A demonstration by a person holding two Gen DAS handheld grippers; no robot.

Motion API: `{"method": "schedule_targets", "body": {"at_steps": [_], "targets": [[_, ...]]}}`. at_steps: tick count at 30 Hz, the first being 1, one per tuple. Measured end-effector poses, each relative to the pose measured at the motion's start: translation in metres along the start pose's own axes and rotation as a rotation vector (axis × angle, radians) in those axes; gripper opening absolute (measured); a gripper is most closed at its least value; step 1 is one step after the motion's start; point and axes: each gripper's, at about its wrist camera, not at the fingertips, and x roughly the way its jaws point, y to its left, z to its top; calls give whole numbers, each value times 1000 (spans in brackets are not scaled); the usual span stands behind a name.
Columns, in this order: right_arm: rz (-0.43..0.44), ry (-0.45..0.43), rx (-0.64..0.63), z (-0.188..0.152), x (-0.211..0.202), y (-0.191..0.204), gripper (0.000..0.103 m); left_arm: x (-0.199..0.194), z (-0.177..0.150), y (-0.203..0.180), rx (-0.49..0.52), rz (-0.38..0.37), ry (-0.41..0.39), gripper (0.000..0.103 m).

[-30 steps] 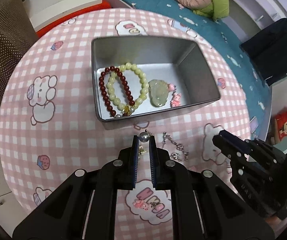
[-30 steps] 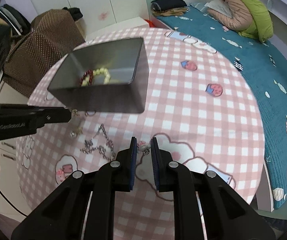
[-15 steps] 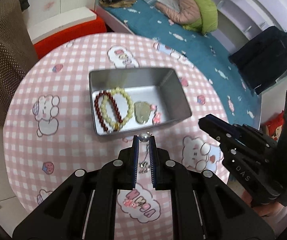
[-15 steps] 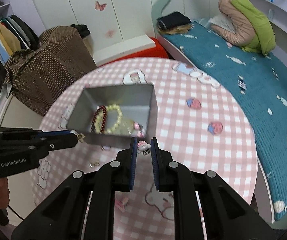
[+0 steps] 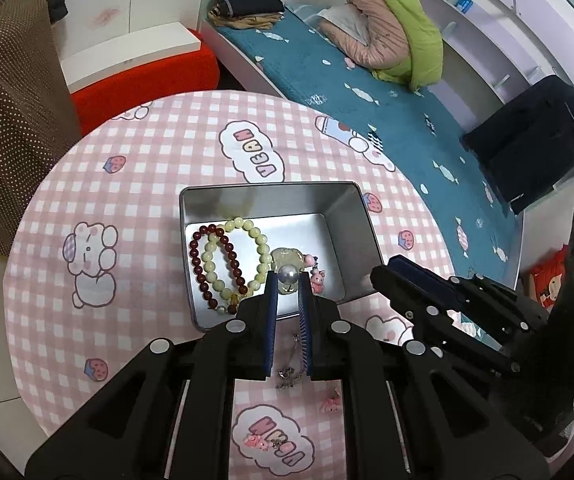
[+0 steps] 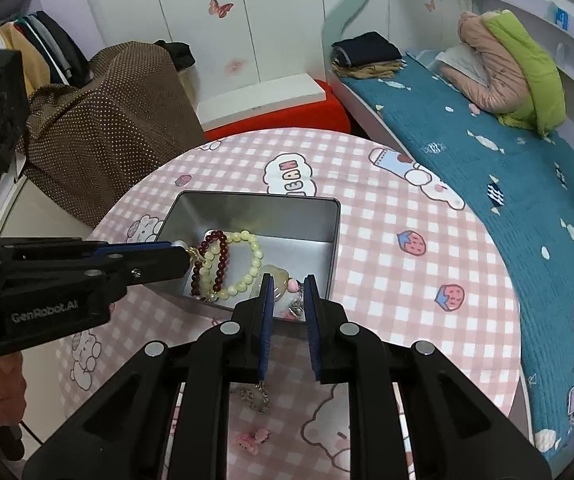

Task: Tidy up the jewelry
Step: 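Open the left tool over the tray while the right tool opens too, then move both open tools from the tray toward the silver chains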

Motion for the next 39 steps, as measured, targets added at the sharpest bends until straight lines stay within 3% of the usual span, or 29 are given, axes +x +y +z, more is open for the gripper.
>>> {"method": "schedule_targets", "body": {"at_steps": [3, 11, 14, 15, 28, 39], "targets": [[-25, -1, 8, -2, -3, -5, 21, 4, -1, -2, 3, -3, 10, 10], [-58, 0, 72, -7, -9, -24, 22, 10, -3, -12, 43, 21, 31, 13], [-68, 7, 83, -12, -10, -27, 26, 9, -7, -12, 47, 26, 39, 27], [-72, 9, 86, -13, -10, -28, 29, 9, -9, -11, 49, 26, 44, 28], [-77, 55, 87, -31, -6, -29, 32, -1, -40, 5, 25, 55, 93, 28], [-69, 128, 72, -56, 5, -22, 36, 29, -57, 15, 15, 76, 174, 28]]}}
